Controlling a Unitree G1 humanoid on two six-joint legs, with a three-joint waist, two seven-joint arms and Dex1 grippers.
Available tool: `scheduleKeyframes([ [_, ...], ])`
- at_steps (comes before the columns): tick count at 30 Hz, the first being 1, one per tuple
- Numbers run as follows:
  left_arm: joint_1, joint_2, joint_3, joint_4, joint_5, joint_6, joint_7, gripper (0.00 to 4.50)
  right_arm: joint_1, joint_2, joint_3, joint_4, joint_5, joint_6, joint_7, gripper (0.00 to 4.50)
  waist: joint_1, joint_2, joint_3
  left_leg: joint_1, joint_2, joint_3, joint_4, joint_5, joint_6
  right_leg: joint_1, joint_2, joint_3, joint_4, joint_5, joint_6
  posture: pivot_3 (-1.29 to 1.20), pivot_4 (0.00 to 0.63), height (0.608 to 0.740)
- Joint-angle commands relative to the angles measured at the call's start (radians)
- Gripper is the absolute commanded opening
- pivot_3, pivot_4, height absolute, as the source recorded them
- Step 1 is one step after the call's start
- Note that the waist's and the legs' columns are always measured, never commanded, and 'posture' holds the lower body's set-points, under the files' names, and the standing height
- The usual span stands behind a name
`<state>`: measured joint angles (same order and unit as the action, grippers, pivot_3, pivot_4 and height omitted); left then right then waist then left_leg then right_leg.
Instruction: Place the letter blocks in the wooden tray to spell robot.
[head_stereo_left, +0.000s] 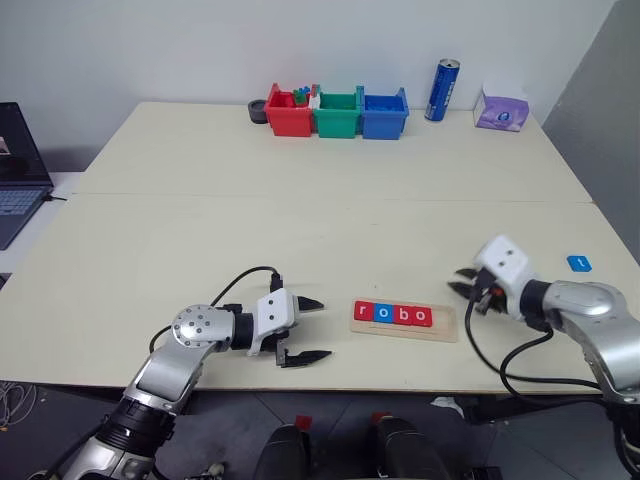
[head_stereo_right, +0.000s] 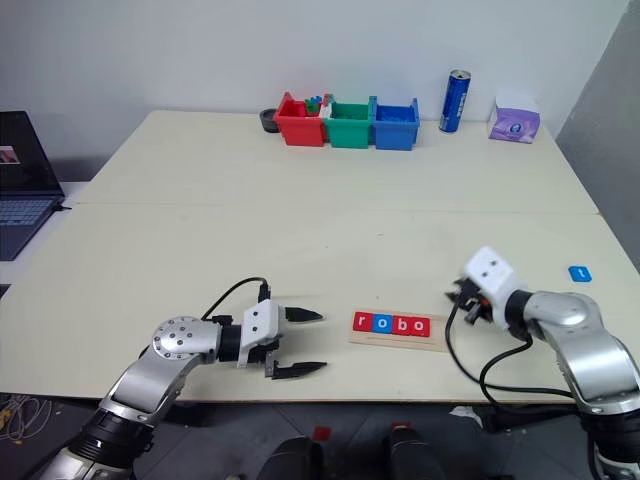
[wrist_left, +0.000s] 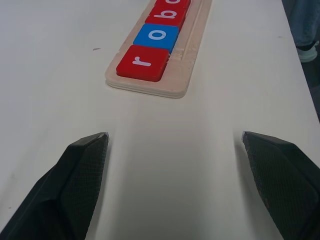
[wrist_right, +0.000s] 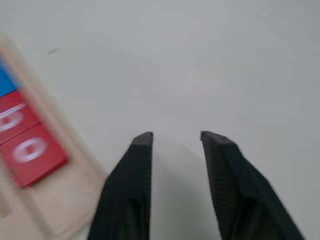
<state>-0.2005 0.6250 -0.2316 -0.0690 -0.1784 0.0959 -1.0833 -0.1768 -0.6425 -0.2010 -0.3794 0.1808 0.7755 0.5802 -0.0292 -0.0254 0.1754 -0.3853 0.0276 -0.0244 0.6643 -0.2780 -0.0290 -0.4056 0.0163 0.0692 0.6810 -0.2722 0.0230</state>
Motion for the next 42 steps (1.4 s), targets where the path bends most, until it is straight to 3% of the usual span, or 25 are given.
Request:
scheduleKeyframes([
  [1,0.006,-0.005,0.007,-0.028,-0.005,-0.014,0.005,4.50,0.011,0.045,-0.158,0.029,-0.010,-0.007,-0.141,2.93,0.000,0.000,0.000,0.000,0.000,0.000,0.000,0.000,0.000,0.000,0.000,0.000,0.000,0.000,0.000,0.00,0.150,0.740],
  [5,-0.009,-0.011,-0.002,-0.031,-0.009,-0.007,-0.003,4.50,-0.060,0.008,-0.221,0.189,-0.042,-0.048,-0.219,4.32,-0.002,0.001,0.000,0.001,0.000,0.001,0.000,0.000,0.000,0.000,0.000,0.001,0.000,0.000,0.000,0.00,0.150,0.740],
  [6,-0.016,-0.014,-0.005,-0.028,-0.008,-0.006,-0.006,4.50,-0.099,-0.010,-0.227,0.257,-0.044,-0.053,-0.229,4.46,-0.005,0.001,0.000,0.001,0.000,0.002,0.000,0.000,0.000,0.000,0.000,0.001,0.000,0.000,0.000,0.00,0.150,0.740],
  [18,-0.033,-0.027,-0.016,-0.033,-0.004,0.006,-0.008,4.50,-0.555,-0.137,-0.117,1.112,-0.101,-0.130,-0.261,4.46,-0.012,0.002,0.000,0.002,-0.001,0.007,-0.002,0.000,0.000,-0.001,0.001,0.003,0.000,0.002,-0.004,0.00,0.150,0.740],
  [25,-0.028,-0.029,-0.015,-0.037,-0.002,0.009,0.004,4.50,-0.657,-0.143,-0.117,1.356,-0.089,-0.179,-0.297,4.46,-0.012,0.002,0.000,0.001,-0.001,0.007,-0.002,0.000,0.001,-0.001,0.000,0.003,-0.001,0.002,-0.004,0.00,0.150,0.740],
  [31,-0.024,-0.029,-0.015,-0.035,0.000,0.002,0.007,4.50,-0.671,-0.142,-0.155,1.422,-0.048,-0.158,-0.319,4.46,-0.013,0.002,0.000,0.001,-0.001,0.007,-0.002,0.000,0.001,0.000,0.000,0.003,-0.001,0.002,-0.004,0.00,0.150,0.740],
  [40,-0.023,-0.025,-0.016,-0.030,0.002,-0.007,0.000,4.50,-0.590,-0.108,-0.188,1.233,0.020,-0.021,-0.315,1.51,-0.011,0.002,0.000,0.001,-0.001,0.007,-0.002,0.000,0.001,0.000,0.000,0.003,-0.001,0.002,-0.004,0.00,0.150,0.740],
  [42,-0.022,-0.023,-0.014,-0.030,0.001,-0.008,-0.003,4.50,-0.521,-0.085,-0.188,1.052,0.047,0.054,-0.316,1.46,-0.011,0.002,0.000,0.001,-0.001,0.006,-0.002,0.000,0.000,0.000,0.000,0.003,-0.001,0.002,-0.004,0.00,0.150,0.740],
])
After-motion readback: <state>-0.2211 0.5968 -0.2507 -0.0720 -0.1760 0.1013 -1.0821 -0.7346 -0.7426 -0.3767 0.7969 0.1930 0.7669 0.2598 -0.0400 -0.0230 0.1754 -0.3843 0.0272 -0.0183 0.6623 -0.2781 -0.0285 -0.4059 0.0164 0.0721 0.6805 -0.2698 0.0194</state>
